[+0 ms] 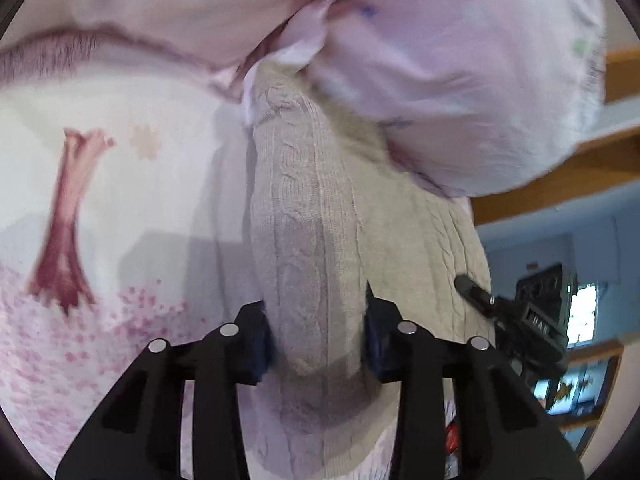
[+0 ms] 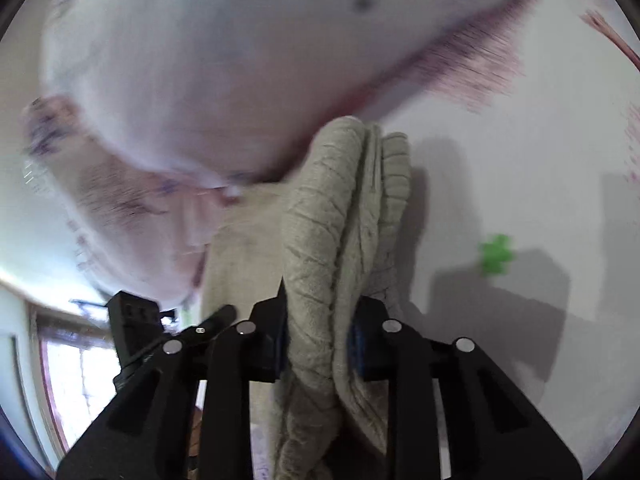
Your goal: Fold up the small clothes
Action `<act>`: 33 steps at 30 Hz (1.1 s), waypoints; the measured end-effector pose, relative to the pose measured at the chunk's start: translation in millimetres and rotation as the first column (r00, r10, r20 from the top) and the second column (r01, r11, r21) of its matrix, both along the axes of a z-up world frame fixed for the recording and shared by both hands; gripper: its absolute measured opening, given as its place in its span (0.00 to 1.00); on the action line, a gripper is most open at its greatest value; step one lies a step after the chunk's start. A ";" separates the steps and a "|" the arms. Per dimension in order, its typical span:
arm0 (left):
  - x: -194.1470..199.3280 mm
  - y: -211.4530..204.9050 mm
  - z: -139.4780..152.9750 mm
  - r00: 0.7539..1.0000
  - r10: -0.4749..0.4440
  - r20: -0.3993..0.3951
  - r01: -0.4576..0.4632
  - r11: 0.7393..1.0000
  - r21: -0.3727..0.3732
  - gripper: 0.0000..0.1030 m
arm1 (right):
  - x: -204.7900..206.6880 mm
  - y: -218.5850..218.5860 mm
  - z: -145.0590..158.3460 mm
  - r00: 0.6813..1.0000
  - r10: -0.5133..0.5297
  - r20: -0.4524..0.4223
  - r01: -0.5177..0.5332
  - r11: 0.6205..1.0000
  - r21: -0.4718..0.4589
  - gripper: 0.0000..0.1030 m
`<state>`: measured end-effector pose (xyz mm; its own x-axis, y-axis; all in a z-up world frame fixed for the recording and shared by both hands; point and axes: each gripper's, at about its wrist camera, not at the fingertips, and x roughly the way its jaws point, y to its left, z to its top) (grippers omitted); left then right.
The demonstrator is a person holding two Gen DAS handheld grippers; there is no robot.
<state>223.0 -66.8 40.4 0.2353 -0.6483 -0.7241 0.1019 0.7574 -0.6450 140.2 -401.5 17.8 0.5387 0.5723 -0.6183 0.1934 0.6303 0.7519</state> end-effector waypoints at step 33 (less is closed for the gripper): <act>-152.0 66.1 11.5 0.981 0.049 0.188 -0.146 0.824 0.548 0.90 | -109.5 76.3 33.2 0.992 -0.078 0.096 0.123 0.717 -0.686 0.69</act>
<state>71.0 -0.6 51.9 0.4183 -0.1136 -0.9012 0.0715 0.9932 -0.0920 30.8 -325.2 51.0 0.6143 -0.0597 -0.7868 0.2581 0.9575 0.1289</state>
